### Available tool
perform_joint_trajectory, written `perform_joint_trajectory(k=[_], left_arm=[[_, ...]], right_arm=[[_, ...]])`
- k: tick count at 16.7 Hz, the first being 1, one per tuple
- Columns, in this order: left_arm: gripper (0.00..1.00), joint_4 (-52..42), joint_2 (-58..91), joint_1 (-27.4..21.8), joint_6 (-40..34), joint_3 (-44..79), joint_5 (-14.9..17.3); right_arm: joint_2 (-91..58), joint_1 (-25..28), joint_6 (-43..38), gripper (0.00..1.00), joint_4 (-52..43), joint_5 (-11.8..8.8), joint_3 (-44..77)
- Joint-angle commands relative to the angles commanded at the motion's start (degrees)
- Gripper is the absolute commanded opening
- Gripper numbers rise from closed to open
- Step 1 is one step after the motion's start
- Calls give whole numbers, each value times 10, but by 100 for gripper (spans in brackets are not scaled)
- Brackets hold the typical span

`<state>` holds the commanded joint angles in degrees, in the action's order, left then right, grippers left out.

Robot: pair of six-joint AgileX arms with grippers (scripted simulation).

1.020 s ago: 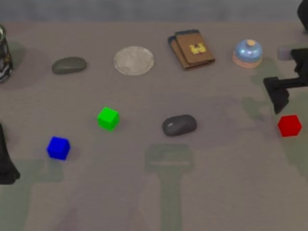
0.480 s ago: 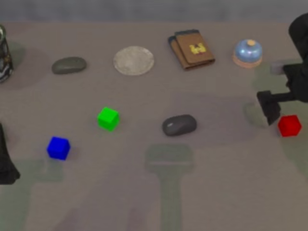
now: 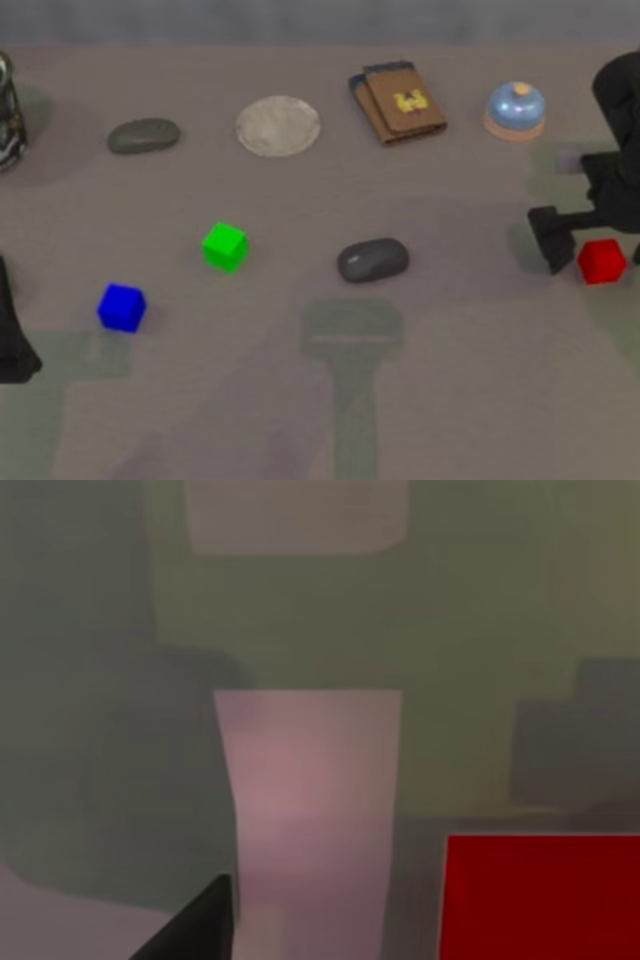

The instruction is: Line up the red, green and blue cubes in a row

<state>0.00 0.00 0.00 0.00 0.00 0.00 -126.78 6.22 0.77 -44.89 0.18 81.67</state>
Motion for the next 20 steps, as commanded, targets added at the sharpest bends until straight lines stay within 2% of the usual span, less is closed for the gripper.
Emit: perform_joint_trajectory(k=[13,20], left_arm=[[100,0,0,0,0,0,0],[100,0,0,0,0,0,0]], right_arm=[[0,0,0,2,0,0,0],[0,0,0,0,0,0,0]])
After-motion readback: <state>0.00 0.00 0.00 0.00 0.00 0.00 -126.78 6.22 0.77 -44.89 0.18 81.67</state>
